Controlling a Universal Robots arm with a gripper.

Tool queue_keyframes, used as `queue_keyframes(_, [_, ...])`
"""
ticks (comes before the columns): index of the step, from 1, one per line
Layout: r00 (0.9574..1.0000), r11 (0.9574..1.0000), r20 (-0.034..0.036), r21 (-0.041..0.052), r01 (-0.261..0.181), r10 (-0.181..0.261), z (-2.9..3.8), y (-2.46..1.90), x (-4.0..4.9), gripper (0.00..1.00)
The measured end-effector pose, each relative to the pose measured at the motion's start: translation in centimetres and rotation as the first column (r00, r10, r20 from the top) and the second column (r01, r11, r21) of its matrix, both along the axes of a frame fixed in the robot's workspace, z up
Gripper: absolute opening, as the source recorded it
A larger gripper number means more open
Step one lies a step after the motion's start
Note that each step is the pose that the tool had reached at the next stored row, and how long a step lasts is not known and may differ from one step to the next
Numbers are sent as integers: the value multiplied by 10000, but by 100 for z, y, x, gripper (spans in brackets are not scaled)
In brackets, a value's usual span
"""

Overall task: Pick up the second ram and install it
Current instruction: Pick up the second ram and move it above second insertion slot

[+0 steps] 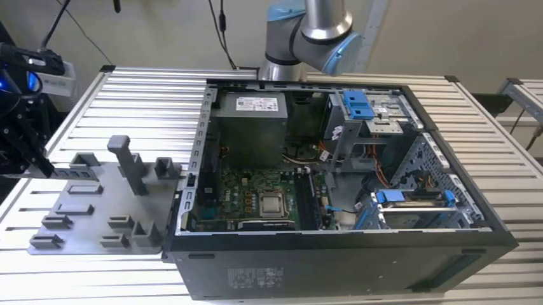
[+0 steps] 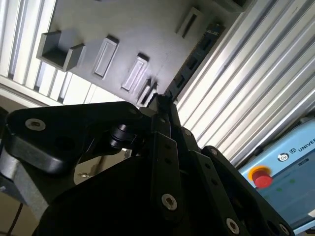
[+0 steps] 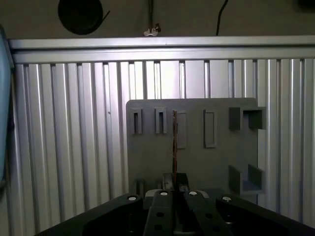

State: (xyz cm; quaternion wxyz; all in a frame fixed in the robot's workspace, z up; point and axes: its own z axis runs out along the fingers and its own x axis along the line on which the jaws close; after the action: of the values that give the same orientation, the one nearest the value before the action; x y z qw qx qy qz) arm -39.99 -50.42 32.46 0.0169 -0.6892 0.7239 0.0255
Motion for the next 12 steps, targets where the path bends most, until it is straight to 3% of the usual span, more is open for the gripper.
queue_keyframes(12, [10000, 10000, 0, 0, 1, -1, 71, 0, 0, 15])
